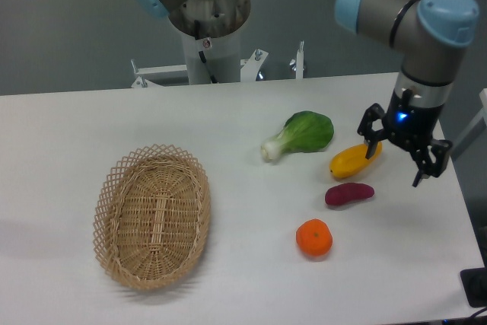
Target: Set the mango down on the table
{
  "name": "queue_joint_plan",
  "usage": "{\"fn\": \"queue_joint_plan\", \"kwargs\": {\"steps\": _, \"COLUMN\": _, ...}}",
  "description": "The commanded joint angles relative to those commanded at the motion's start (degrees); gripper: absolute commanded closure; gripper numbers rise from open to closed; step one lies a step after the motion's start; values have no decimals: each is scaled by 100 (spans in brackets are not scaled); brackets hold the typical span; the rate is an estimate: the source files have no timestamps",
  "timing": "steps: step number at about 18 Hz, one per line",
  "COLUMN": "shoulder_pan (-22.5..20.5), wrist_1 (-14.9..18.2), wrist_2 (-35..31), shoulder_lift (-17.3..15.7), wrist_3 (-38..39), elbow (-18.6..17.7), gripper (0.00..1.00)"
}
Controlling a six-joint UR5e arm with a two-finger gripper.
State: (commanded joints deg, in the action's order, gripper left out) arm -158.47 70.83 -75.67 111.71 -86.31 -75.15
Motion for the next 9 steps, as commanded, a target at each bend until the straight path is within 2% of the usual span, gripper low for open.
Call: {"fn": "queue_joint_plan", "kwargs": {"steps": 9, "shoulder_pan": -176, "wrist_1": 291, "wrist_2": 97, "shoulder_lift": -105, "wrist_3": 88, "elbow": 71, "gripper": 0}}
